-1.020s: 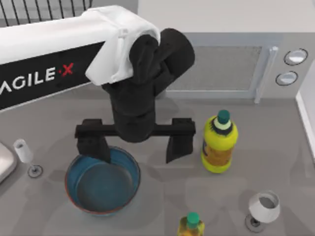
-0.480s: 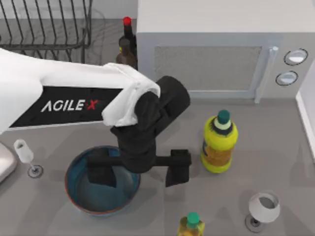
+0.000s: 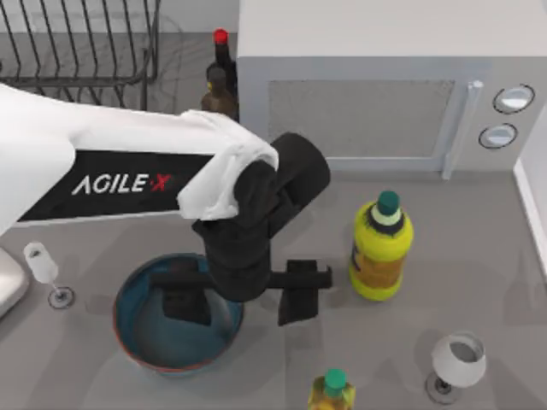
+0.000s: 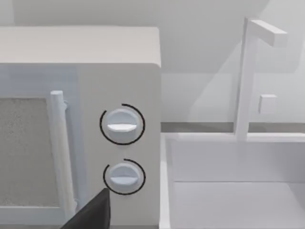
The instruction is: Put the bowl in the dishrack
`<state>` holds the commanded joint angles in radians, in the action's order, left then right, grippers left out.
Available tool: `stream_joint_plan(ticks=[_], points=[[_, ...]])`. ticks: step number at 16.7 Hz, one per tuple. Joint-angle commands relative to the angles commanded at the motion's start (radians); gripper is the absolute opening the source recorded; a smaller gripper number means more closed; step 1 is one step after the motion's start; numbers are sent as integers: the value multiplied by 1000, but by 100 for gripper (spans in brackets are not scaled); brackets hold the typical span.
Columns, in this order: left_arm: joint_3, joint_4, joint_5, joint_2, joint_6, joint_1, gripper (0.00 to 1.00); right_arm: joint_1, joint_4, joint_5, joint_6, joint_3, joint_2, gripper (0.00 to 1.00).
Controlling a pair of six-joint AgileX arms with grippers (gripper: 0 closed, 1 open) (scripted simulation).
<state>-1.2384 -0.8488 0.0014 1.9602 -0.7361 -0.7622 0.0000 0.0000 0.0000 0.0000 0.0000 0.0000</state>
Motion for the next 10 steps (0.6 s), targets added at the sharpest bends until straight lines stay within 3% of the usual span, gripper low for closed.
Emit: stream_joint_plan(ticks=[8, 10], points=[[0, 0, 0, 0, 0, 0, 2, 0, 0, 0, 0, 0, 0, 100], [0, 0, 0, 0, 0, 0, 0, 0, 0, 0, 0, 0, 0, 100]])
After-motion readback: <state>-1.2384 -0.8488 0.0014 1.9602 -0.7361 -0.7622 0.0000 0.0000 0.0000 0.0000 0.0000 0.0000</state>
